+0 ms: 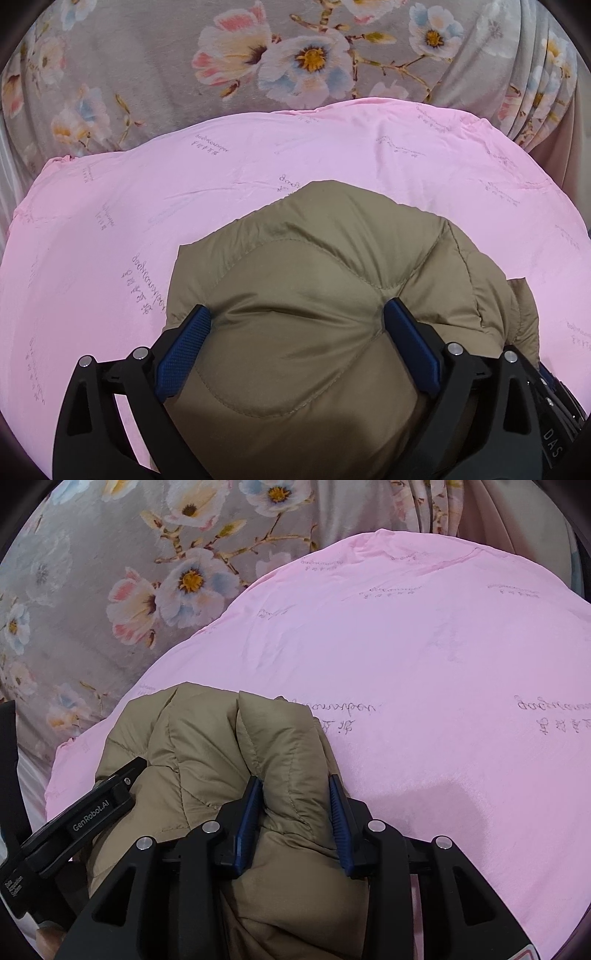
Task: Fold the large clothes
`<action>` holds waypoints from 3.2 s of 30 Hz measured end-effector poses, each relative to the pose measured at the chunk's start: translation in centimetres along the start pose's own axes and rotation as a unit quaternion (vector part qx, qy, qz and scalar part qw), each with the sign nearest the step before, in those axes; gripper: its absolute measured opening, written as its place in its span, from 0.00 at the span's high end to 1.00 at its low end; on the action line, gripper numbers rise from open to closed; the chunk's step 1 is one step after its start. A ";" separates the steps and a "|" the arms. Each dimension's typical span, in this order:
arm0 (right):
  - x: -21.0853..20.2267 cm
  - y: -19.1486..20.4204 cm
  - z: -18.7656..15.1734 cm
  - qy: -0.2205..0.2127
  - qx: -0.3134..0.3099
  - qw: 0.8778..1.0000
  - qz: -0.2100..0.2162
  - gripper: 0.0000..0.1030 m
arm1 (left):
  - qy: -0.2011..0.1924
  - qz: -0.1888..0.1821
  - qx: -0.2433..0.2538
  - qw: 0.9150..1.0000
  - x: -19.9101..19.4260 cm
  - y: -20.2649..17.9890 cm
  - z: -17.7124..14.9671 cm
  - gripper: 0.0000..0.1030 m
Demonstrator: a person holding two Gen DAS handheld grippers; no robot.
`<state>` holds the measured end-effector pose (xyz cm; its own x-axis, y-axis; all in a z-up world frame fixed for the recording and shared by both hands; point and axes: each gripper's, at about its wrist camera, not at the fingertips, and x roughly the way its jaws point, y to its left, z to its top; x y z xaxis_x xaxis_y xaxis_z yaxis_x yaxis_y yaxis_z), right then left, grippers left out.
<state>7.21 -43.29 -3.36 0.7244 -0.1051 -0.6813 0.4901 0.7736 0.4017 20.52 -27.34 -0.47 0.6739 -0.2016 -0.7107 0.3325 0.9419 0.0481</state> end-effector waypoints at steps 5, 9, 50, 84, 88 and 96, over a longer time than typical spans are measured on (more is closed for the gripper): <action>0.0 -0.2 0.2 0.002 0.007 1.000 0.009 0.67 | -0.001 0.003 0.001 1.000 0.1 -0.1 0.0 0.09; -1.7 -0.7 1.1 0.024 0.014 1.000 0.014 0.65 | 0.005 -0.005 0.003 1.000 -0.6 0.3 0.0 0.09; -8.7 0.5 -8.0 0.050 -0.068 0.996 -0.026 0.99 | -0.017 -0.014 0.076 0.997 -8.9 0.0 -9.5 0.04; -0.8 -0.2 -0.7 0.178 0.081 0.950 0.243 0.09 | 0.160 -0.310 -0.137 0.927 -2.1 10.5 -5.2 0.04; -0.6 0.4 -1.2 0.160 0.087 0.951 0.251 0.34 | 0.140 -0.278 -0.096 0.945 -3.3 9.4 -4.7 0.04; -2.8 4.9 0.0 0.111 0.041 0.958 0.260 0.62 | 0.067 -0.222 -0.013 0.973 -7.2 9.4 -2.5 0.15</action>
<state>7.60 -39.25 0.52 0.7641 0.4245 -0.4857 0.1334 0.6327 0.7628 17.12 -16.37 3.35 0.3759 -0.5543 -0.7426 0.5521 0.7776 -0.3009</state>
